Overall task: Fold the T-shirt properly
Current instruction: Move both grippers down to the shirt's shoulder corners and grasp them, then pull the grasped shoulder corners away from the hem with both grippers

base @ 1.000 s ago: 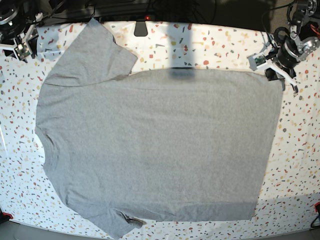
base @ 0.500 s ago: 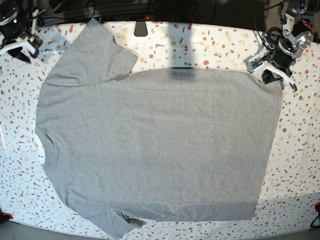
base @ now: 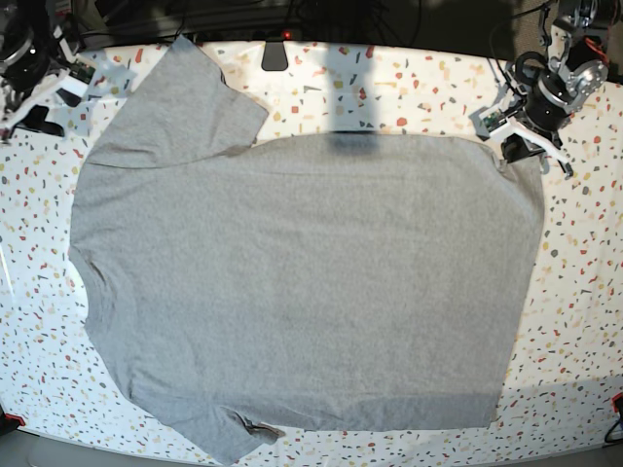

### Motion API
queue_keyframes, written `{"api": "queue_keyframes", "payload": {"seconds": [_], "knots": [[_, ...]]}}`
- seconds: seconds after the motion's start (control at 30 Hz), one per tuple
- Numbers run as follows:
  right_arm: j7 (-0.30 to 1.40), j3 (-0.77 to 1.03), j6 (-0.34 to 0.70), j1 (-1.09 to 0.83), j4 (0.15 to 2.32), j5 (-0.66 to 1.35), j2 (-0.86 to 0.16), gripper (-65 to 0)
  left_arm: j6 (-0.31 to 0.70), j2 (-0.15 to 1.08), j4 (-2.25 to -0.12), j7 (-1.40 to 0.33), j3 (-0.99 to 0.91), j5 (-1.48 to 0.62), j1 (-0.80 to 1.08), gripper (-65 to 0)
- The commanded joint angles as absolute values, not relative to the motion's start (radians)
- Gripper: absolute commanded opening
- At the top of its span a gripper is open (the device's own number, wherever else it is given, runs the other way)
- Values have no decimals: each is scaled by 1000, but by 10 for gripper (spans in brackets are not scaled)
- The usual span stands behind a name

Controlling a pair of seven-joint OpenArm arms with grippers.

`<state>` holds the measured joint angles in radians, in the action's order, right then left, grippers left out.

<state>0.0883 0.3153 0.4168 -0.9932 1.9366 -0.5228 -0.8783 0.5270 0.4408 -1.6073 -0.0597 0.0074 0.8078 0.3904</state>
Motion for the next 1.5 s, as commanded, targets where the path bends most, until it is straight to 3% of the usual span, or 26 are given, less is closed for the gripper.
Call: {"api": "queue_keyframes", "payload": {"seconds": [0.0, 0.37, 0.7, 0.97, 1.1, 1.23, 1.37, 1.47], "knots": [[86, 285, 403, -971, 1922, -548, -892, -290, 550, 449, -1612, -65, 8, 803, 397, -650], [158, -89, 384, -658, 1715, -629, -889, -290, 550, 449, -1612, -67, 8, 803, 396, -650], [158, -210, 393, -519, 1675, -628, -868, -290, 550, 449, -1612, -67, 8, 803, 396, -650], [159, -260, 510, -460, 1675, -621, -856, -296, 550, 449, -1612, -68, 8, 803, 397, -650], [186, -260, 604, -460, 1675, -629, -856, -463, 550, 449, -1612, -68, 8, 803, 397, -650], [249, -259, 609, -460, 1675, -629, -857, -646, 550, 449, -1612, -69, 8, 803, 397, -650], [256, -259, 517, -461, 1675, -599, -863, -650, 550, 449, -1612, -87, 8, 749, 397, -650], [254, -254, 472, -464, 1675, -452, -891, -650, 526, 450, -1613, -91, 6, 656, 404, -650]]}}
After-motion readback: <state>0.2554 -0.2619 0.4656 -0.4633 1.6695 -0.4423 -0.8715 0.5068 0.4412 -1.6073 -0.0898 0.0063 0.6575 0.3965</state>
